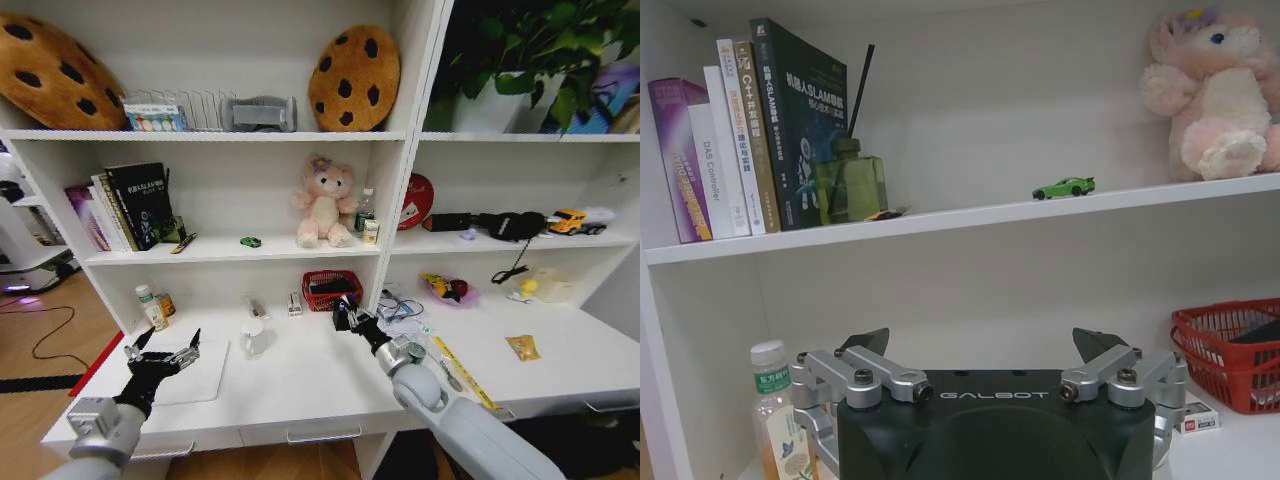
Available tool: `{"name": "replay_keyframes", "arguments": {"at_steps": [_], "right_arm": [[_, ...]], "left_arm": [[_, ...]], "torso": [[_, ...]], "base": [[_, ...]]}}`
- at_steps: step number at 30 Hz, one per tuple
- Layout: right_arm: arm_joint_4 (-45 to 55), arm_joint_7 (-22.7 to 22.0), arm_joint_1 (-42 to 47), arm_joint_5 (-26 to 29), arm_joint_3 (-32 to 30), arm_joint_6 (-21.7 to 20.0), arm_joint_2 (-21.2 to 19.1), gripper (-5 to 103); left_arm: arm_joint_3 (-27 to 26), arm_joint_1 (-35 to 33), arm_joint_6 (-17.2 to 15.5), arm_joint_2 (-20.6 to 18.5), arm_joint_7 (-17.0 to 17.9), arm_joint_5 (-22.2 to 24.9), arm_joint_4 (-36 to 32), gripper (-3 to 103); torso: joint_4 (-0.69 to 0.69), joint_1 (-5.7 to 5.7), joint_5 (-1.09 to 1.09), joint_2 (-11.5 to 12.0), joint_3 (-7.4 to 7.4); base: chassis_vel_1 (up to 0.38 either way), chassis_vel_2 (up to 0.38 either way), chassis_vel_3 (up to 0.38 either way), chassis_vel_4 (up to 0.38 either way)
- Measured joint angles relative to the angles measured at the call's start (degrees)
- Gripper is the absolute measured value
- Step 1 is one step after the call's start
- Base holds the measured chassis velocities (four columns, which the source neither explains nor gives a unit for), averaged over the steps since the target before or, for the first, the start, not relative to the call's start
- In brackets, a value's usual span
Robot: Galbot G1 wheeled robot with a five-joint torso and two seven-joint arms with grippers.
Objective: Organize the objects on the table.
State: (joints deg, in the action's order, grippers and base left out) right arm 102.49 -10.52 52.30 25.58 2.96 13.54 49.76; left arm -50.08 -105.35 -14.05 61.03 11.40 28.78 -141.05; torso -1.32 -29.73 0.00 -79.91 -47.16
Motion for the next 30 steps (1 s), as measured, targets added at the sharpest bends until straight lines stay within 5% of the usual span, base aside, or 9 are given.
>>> {"name": "replay_keyframes", "arguments": {"at_steps": [4,7,9,13,24,30], "right_arm": [[-2.0,-0.1,-1.7,-0.6,0.0,2.6,1.0,10],[-8.1,-2.7,-5.8,-1.7,1.1,7.2,3.3,10],[-17.3,-5.3,-9.6,-5.5,2.1,14.3,6.6,10],[-24.9,-5.9,-12.9,-8.0,2.5,18.0,10.9,10],[-34.4,-6.0,-14.5,-12.7,3.0,20.6,17.7,10],[-35.3,-6.1,-14.8,-12.4,2.9,20.6,18.2,10]], "left_arm": [[0.0,0.0,0.0,0.0,0.0,0.0,0.0,100],[0.0,0.0,0.0,0.0,0.0,0.0,0.0,100],[0.0,0.0,0.0,0.0,0.0,0.0,0.0,100],[0.0,0.0,0.0,0.0,0.0,0.0,0.0,100],[0.0,0.0,0.0,0.0,0.0,0.0,0.0,100],[0.0,0.0,0.0,0.0,0.0,0.0,0.0,100]], "torso": [[-0.02,0.00,-0.01,0.0,0.00],[-0.01,0.00,-0.02,0.0,0.00],[0.00,-0.01,0.00,0.0,-0.01],[-0.01,0.00,-0.01,0.0,0.00],[-0.02,0.00,0.01,0.0,0.00],[0.00,0.00,-0.01,0.0,0.00]], "base": [[0.000,0.000,0.000,0.000],[0.000,0.000,0.000,0.000],[0.000,0.000,0.000,0.000],[0.000,0.000,0.000,0.000],[0.000,0.000,0.000,0.000],[0.000,0.000,0.000,0.000]]}}
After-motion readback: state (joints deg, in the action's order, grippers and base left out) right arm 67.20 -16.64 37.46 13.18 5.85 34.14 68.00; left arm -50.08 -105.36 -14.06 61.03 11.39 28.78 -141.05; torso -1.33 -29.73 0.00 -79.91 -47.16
